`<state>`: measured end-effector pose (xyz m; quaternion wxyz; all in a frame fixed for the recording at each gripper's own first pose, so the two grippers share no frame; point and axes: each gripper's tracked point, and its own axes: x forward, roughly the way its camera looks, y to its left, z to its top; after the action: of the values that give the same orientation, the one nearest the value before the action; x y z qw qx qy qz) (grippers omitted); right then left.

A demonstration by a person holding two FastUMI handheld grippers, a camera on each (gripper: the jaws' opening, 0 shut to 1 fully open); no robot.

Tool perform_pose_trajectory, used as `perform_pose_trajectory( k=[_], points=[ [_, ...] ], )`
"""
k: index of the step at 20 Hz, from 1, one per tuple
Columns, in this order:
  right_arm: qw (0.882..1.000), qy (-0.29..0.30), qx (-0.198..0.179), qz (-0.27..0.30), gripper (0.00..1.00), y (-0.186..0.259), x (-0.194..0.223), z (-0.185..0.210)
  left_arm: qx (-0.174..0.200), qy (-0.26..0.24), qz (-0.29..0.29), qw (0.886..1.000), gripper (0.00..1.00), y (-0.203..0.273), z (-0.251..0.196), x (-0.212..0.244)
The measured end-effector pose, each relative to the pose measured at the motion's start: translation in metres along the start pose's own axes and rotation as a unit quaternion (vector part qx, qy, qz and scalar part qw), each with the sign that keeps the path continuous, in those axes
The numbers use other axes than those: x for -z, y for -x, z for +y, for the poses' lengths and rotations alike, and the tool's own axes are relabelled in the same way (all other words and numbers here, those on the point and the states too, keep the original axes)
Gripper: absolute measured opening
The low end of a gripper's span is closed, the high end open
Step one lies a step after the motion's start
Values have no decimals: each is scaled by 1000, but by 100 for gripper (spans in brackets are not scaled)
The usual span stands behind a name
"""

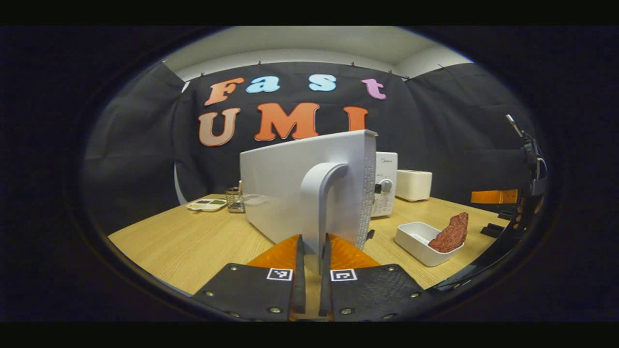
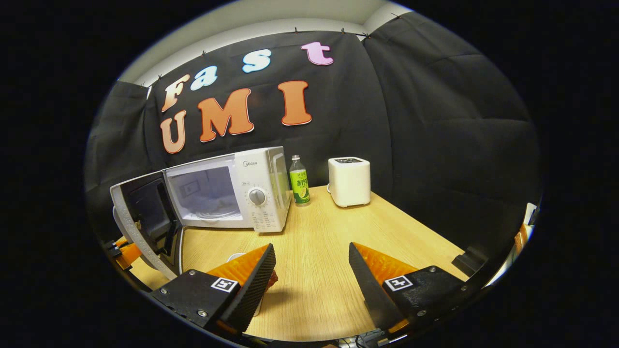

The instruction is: Open the microwave oven with the left hand, put the food in, and close the microwave oven.

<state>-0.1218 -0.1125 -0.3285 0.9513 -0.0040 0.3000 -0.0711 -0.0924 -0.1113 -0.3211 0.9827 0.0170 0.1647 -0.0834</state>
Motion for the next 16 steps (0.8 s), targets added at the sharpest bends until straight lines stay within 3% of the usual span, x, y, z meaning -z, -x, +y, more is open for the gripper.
perform_pose_trajectory(
  k=[11, 16],
  points=[
    [998, -37, 33, 40, 92, -3, 34, 4, -49, -15, 3, 999, 11, 38, 103, 10],
    [996, -74, 35, 46, 90, 1, 34, 7, -34, 20, 6, 999, 11, 47, 137, 14]
  ],
)
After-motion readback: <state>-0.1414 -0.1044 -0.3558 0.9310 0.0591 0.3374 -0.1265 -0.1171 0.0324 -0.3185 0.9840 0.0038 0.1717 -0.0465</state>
